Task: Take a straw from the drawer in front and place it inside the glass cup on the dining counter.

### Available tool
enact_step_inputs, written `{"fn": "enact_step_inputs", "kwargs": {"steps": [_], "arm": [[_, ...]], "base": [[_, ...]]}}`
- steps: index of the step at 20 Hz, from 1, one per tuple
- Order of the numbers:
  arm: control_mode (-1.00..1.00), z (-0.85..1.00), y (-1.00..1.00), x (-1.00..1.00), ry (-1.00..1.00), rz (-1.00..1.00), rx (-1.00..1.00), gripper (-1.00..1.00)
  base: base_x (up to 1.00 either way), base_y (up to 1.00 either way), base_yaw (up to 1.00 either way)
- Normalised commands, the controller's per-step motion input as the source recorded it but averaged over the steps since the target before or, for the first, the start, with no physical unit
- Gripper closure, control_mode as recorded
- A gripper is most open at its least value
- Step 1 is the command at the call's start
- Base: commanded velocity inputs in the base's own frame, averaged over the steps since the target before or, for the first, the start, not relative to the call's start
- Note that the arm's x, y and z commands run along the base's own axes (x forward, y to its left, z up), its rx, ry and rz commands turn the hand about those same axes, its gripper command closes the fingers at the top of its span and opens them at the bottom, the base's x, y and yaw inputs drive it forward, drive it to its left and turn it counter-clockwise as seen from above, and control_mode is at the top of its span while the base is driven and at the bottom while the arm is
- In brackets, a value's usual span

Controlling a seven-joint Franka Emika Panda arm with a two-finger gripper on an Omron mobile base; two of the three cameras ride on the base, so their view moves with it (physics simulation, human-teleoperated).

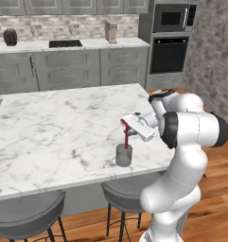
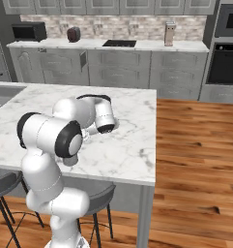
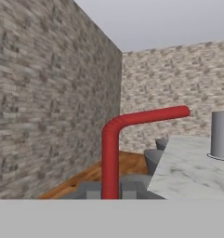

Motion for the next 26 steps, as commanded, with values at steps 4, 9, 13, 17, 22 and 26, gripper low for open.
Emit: {"fn": "enact_step_inputs", "kwargs": {"steps": [4,9,13,17,22,26], "arm": [[-1.00,-0.22,0.00,0.30,0.00,0.01,0.00,1.00],[-1.00,-0.33,0.00,0.24,0.00,0.01,0.00,1.00],[-1.00,-0.27,0.00,0.20,0.00,0.01,0.00,1.00],[-1.00,-0.14,0.00,0.19,0.00,0.01,0.00,1.00],[-1.00,-0.07,0.00,0.21,0.00,0.01,0.00,1.00],[-1.00,-0.11,0.00,0.12,0.00,0.01,0.00,1.00]], "base": [[0.00,0.00,0.00],[0.00,0.00,0.00],[0.00,0.00,0.00],[0.00,0.00,0.00],[0.00,0.00,0.00],[0.00,0.00,0.00]]}}
